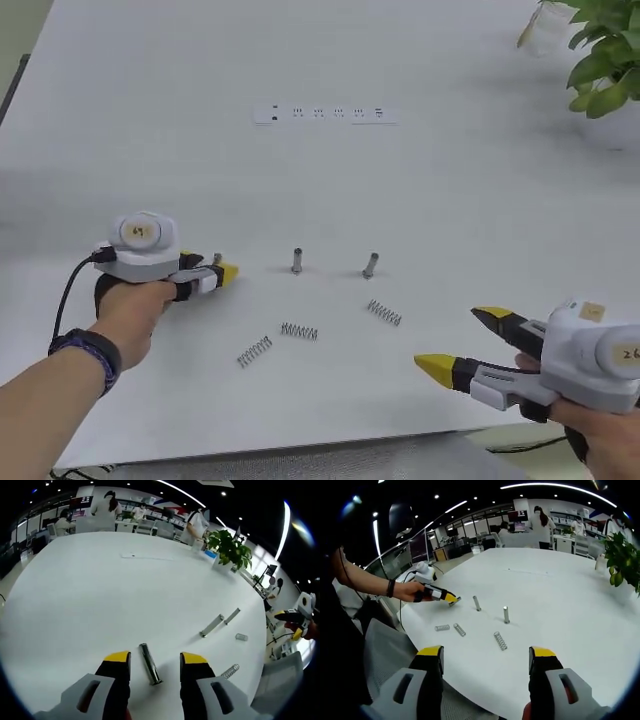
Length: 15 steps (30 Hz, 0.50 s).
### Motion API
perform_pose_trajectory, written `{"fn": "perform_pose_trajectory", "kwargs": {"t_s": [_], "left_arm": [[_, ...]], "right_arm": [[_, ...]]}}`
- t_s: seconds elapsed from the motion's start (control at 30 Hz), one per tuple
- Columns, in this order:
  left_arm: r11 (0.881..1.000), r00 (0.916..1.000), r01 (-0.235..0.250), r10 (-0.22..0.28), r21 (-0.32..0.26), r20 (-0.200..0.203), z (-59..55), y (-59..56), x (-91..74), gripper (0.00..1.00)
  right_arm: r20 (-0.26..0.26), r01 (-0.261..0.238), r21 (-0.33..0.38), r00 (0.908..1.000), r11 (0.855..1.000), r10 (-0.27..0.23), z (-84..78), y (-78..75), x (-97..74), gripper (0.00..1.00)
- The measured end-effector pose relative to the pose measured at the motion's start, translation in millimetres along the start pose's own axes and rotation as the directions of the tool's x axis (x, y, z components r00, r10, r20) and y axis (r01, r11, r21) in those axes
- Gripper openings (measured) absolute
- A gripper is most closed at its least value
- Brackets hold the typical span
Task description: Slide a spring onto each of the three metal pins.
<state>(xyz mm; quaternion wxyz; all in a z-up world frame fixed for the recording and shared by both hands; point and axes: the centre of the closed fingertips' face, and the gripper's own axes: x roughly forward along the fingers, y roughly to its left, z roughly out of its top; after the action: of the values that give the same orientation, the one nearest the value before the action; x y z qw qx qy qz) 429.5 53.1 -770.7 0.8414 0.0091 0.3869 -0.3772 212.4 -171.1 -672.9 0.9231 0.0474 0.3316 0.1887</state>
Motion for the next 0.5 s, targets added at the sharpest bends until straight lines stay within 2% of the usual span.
{"fn": "perform_pose_trajectory", "kwargs": {"t_s": [0.5], "left_arm": [[1.000, 0.9996, -0.026, 0.026, -0.009, -0.010, -2.4, 5.1, 6.8, 0.22]], "right_arm": [[-0.005, 0.002, 0.007, 1.0000, 1.000, -0.002, -1.7, -1.2, 0.8, 0.68]]}}
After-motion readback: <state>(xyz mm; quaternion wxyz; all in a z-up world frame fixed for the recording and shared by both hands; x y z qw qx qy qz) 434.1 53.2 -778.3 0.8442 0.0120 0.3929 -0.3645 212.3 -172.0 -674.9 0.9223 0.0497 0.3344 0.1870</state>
